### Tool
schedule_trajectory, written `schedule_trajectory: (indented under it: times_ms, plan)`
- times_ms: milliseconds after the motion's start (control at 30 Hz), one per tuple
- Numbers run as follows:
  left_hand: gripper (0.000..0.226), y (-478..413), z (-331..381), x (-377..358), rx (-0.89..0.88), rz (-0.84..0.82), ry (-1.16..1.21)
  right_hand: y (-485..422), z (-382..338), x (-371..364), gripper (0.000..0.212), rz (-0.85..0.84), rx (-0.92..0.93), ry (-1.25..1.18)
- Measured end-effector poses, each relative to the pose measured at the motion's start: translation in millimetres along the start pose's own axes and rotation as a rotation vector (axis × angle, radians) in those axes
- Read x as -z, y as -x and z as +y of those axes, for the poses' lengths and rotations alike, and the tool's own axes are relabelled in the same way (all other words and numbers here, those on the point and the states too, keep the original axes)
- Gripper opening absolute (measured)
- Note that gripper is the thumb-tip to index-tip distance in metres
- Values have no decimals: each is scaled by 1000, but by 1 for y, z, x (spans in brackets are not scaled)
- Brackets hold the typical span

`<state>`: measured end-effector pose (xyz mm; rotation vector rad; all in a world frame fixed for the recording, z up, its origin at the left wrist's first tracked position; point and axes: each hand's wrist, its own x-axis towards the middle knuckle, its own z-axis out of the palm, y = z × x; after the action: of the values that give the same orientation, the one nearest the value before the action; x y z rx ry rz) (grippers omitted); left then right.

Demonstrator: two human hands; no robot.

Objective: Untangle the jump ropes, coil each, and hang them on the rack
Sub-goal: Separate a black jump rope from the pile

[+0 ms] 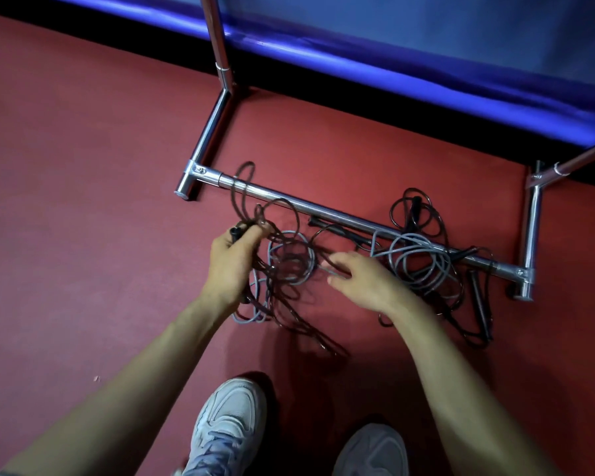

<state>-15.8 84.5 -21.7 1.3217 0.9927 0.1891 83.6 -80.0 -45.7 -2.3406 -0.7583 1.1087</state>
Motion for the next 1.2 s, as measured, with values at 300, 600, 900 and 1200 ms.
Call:
schedule_trajectory:
  times_ms: [300, 600, 900, 1200]
  plan:
    - [19, -1, -19, 6, -183, -7, -327, 7, -16, 15, 22, 355, 87, -294]
    - [15, 13, 10, -16, -36, -441, 93, -5, -43, 12, 19, 263, 169, -291]
    - [20, 14, 10, -24, -97, -58, 56, 8, -8, 14, 32, 63, 19, -211]
    - [19, 3, 70, -20, -202, 90, 148, 63, 45, 52, 31, 34, -215, -380]
